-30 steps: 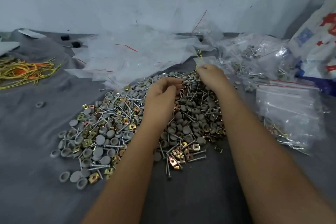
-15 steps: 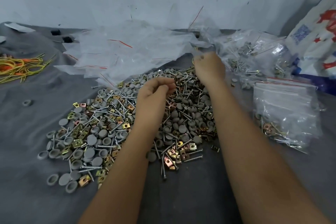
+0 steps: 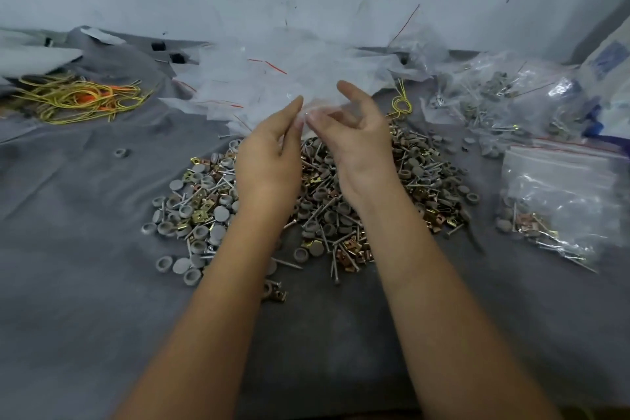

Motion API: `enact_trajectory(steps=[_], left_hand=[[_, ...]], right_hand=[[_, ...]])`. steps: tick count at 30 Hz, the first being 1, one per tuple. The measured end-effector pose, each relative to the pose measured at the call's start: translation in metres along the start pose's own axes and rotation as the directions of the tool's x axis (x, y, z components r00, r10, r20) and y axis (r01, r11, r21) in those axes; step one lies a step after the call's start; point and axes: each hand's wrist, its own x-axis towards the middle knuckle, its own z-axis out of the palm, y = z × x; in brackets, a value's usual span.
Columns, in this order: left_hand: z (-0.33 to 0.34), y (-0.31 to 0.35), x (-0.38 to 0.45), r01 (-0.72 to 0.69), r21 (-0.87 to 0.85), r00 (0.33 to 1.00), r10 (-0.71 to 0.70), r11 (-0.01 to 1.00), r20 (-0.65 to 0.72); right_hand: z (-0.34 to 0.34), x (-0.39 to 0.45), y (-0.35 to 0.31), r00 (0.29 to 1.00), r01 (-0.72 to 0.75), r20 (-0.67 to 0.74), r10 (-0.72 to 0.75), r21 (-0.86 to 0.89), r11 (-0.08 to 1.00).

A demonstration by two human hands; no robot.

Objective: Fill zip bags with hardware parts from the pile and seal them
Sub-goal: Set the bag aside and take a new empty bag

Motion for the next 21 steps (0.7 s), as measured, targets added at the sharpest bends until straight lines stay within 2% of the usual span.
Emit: enact_trajectory(steps=[3,7,10,16,18,21], left_hand=[[-0.001,0.0,0.002,-0.061,0.061,0.998,0.06,0.996,0.004],[0.002,-0.005,-0.004,-0.159,0.148,0.98,0.138,0.976,0.143],[0.003,-0.011,-0.006,-0.202,0.222,0.972,0.167,0.954,0.167],[-0.005,-0.016,-0.008,-0.277,0.276,0.958,0.287,0.92,0.007],[-0.006,-0.018,-0.008,-0.214,0.281,0.97,0.236,0.936,-0.049],[-0.006,-0.017,-0.01,-0.138,0.2,0.982,0.16,0.97,-0.1]], right_hand=[[0.004,-0.009,0.009,0.999,-0.01,-0.036,0.006,-0.095,0.995],[-0.004,-0.014,0.013,1.0,-0.003,-0.011,0.002,-0.16,0.987],[-0.01,-0.014,0.013,0.999,0.047,-0.006,-0.051,-0.276,0.96],[-0.012,-0.018,0.018,0.987,0.163,0.082,-0.141,-0.476,0.864],[-0.011,-0.019,0.02,0.982,0.19,0.105,-0.159,-0.527,0.828],[-0.012,-0.02,0.021,0.983,0.185,0.113,-0.148,-0.504,0.843]])
